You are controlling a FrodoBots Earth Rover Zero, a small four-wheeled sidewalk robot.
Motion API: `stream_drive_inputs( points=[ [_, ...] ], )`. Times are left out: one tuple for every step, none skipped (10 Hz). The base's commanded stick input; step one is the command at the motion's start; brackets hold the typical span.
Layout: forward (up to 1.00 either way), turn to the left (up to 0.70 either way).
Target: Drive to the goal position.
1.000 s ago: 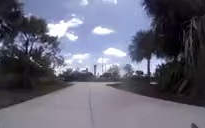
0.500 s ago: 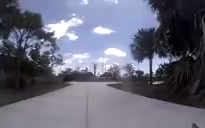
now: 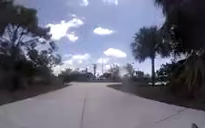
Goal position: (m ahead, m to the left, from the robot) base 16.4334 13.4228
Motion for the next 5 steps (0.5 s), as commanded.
stream_drive_inputs(
  points=[
    [0.85, 0.0],
    [0.85, 0.0],
    [0.85, 0.0],
    [0.85, 0.0],
    [0.85, 0.0]
  ],
)
